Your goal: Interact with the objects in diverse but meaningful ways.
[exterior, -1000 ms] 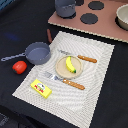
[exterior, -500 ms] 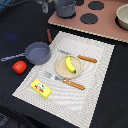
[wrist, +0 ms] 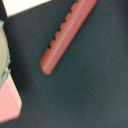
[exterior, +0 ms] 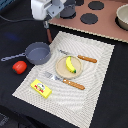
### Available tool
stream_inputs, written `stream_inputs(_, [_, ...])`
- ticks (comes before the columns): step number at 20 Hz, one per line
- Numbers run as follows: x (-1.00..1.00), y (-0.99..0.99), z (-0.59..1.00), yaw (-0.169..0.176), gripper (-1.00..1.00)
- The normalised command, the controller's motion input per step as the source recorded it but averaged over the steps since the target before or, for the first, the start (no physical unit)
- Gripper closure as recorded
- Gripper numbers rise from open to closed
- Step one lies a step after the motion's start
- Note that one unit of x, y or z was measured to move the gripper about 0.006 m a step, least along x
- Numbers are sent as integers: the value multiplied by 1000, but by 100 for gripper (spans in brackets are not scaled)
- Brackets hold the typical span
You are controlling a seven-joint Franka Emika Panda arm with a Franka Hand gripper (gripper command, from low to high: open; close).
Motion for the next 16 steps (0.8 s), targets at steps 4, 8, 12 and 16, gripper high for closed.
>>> stream_inputs(4, [-332,0,-307,-176,-100])
stream_inputs(8, [-312,25,-284,-101,-100])
stream_inputs(12, [-301,46,-408,-76,-100])
stream_inputs(16, [-312,82,-403,-72,-100])
